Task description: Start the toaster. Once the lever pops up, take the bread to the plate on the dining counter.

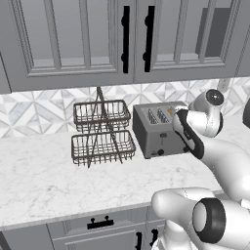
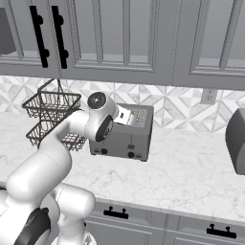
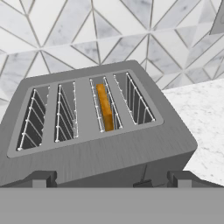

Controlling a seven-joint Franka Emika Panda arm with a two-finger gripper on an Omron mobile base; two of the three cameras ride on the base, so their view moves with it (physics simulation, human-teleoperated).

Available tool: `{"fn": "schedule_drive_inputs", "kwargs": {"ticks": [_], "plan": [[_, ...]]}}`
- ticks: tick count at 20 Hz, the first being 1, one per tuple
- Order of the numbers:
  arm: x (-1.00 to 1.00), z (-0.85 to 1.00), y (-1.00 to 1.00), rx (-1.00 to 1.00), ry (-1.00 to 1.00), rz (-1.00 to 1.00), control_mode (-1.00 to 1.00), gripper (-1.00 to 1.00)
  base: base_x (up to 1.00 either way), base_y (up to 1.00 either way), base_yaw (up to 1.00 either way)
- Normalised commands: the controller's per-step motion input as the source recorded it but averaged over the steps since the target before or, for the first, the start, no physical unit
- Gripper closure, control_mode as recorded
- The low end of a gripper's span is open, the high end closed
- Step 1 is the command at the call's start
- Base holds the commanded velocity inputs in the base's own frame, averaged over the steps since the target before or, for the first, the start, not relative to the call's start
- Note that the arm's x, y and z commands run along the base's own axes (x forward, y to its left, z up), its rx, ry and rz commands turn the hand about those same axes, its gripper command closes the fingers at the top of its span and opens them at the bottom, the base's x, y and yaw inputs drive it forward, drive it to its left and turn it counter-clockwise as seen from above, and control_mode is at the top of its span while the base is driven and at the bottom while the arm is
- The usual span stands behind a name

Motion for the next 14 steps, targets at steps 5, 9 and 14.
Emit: {"fn": "schedule_drive_inputs", "kwargs": {"ticks": [5, 9, 14], "plan": [[0.00, 0.00, 0.00, 0.00, 0.00, 0.00, -1.00, -1.00, 0.00, 0.00, 0.00], [0.00, 0.00, 0.00, 0.00, 0.00, 0.00, -1.00, -1.00, 0.00, 0.00, 0.00], [0.00, 0.00, 0.00, 0.00, 0.00, 0.00, -1.00, -1.00, 0.00, 0.00, 0.00]]}}
